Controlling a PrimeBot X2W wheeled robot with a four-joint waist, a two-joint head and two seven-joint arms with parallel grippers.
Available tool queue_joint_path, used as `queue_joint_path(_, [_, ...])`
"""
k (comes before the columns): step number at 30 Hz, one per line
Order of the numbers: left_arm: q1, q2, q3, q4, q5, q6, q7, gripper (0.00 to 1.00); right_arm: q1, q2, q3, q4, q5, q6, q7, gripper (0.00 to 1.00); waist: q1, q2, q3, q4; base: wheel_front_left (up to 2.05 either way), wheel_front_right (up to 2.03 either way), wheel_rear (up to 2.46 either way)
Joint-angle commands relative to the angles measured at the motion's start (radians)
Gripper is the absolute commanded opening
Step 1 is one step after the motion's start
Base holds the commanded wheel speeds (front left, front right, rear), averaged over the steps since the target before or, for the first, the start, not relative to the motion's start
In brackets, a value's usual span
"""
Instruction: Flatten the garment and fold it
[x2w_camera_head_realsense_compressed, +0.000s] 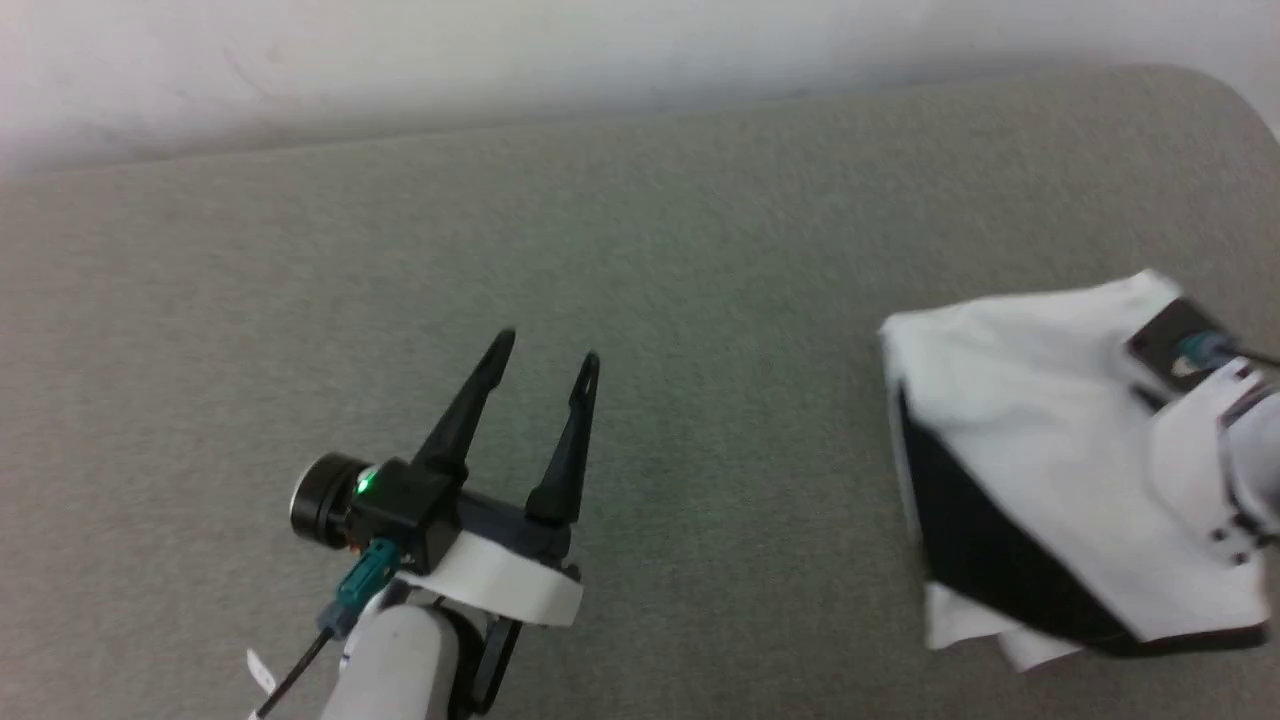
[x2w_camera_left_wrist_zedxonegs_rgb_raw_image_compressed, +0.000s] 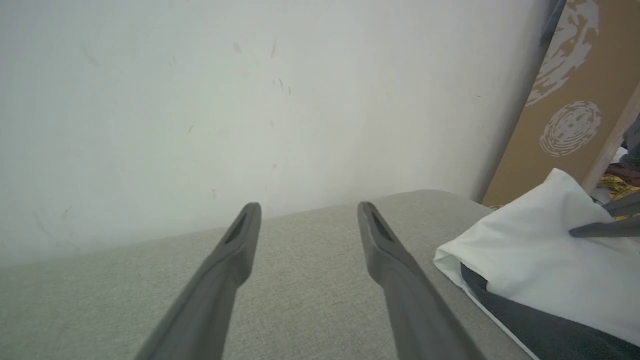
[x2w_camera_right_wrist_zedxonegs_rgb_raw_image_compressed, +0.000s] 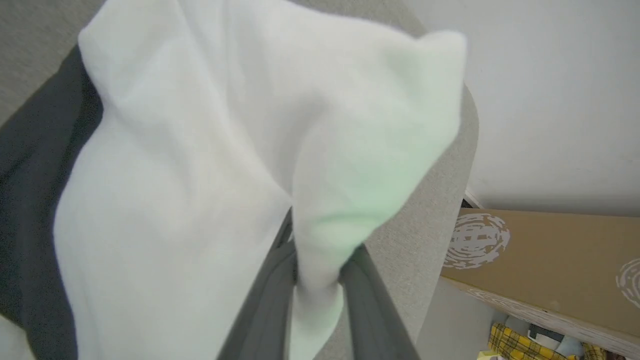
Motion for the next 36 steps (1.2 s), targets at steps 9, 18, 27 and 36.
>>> queue_joint_path(9, [-0.139, 0.041, -0.054, 0.011, 0.023, -0.007, -0.005, 1.0, -0.148, -0.198, 0.036, 0.217, -0.023, -0.002, -0.194, 0.0, -0.0001, -0.0001, 0.264, -0.101, 0.0, 0.0, 0.0])
queue_joint_path(18, [-0.19, 0.055, -0.066, 0.007, 0.02, -0.008, -0.005, 1.0, -0.172, -0.253, -0.038, 0.477, -0.113, -0.002, -0.402, 0.0, -0.0001, -0.0001, 0.359, -0.035, 0.0, 0.0, 0.0])
queue_joint_path(27, [-0.209, 0.066, -0.067, -0.005, 0.019, -0.008, -0.005, 1.0, -0.18, -0.227, -0.207, 0.634, -0.212, -0.002, -0.501, 0.0, -0.0001, -0.0001, 0.402, -0.01, 0.0, 0.0, 0.0])
queue_joint_path(36, [-0.195, 0.06, -0.061, 0.011, 0.008, -0.008, -0.005, 1.0, -0.194, -0.127, -0.344, 0.7, -0.317, -0.002, -0.592, 1.0, -0.0001, -0.0001, 0.325, -0.019, 0.0, 0.0, 0.0])
